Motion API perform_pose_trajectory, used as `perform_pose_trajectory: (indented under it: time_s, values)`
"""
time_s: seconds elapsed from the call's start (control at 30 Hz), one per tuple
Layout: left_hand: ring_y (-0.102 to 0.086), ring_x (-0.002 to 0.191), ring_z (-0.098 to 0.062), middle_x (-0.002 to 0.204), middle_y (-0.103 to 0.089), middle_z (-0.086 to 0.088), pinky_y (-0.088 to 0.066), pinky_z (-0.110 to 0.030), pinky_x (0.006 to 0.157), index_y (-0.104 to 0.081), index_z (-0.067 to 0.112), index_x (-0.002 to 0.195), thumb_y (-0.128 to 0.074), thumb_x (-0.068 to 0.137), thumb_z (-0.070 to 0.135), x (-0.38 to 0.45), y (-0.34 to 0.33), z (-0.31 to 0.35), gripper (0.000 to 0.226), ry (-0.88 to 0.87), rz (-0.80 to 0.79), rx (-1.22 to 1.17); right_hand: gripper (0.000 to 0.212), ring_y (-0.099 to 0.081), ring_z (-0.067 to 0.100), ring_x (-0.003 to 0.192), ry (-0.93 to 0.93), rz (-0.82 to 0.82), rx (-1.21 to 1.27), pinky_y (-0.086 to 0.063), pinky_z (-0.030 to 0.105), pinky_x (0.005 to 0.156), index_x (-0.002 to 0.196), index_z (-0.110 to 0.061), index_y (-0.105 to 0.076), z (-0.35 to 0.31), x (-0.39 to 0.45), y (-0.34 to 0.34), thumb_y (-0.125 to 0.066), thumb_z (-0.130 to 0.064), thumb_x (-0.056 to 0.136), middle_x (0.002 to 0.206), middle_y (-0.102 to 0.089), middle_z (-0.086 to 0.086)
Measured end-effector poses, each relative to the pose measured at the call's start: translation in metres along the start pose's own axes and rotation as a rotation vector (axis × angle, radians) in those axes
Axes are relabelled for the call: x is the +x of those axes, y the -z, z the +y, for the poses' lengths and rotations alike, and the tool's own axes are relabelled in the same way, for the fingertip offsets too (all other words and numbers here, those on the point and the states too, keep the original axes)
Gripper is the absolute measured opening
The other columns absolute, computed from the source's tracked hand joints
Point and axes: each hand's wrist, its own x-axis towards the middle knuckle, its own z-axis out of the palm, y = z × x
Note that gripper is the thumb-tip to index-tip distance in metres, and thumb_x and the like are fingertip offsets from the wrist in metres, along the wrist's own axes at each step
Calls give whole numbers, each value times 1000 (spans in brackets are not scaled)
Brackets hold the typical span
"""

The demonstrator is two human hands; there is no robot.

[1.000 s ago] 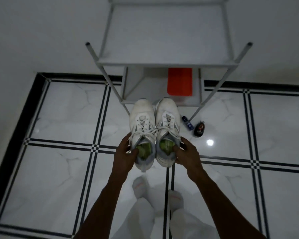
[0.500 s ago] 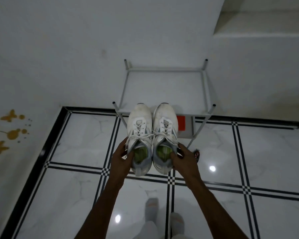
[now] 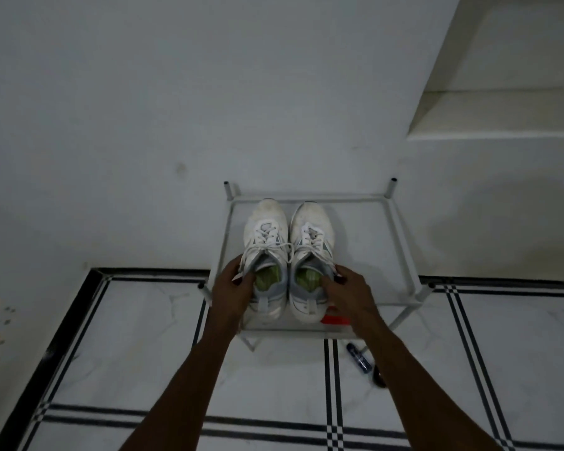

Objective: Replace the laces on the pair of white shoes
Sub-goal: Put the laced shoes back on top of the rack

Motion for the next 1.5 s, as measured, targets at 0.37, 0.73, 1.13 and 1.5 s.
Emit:
perform_pose_trajectory:
  time_s: [0.37,0.73,1.13,1.5]
  values:
    - [-70,72,0,97,-72,5,-51,-15,54,-65,26,122,-61,99,11,87,-13,-19,28,77,-19,17,27,-67,20,89,-152,-39,70,-63,45,68,110,-26,-70,-17,84,-24,-69,-38,86,106,-70,3]
    - [-51,117,-25,122,-55,-8,-37,-34,101,-63,12,120,-69,95,20,42,-30,1,27,-552,265,472,46,-62,7,103,157,186,32,-50,9,75,132,-22,-57,2,37,-11,-68,-40,91,118,-62,-5]
    - [-69,92,-23,100,-74,-12,-49,-35,81,-69,10,112,-54,104,21,-92,-165,-159,20,294,-501,-96,22,-74,20,89,-110,91,302,-59,33,74,102,-10,-70,213,-17,49,-63,-30,97,95,-76,5]
    - [-69,85,-16,97,-75,-7,-49,-31,77,-71,9,113,-53,104,13,-94,-309,-470,21,509,-435,73,12,-72,13,78,-226,310,125,-60,36,69,95,-22,-70,547,96,49,-67,-33,90,86,-74,-5]
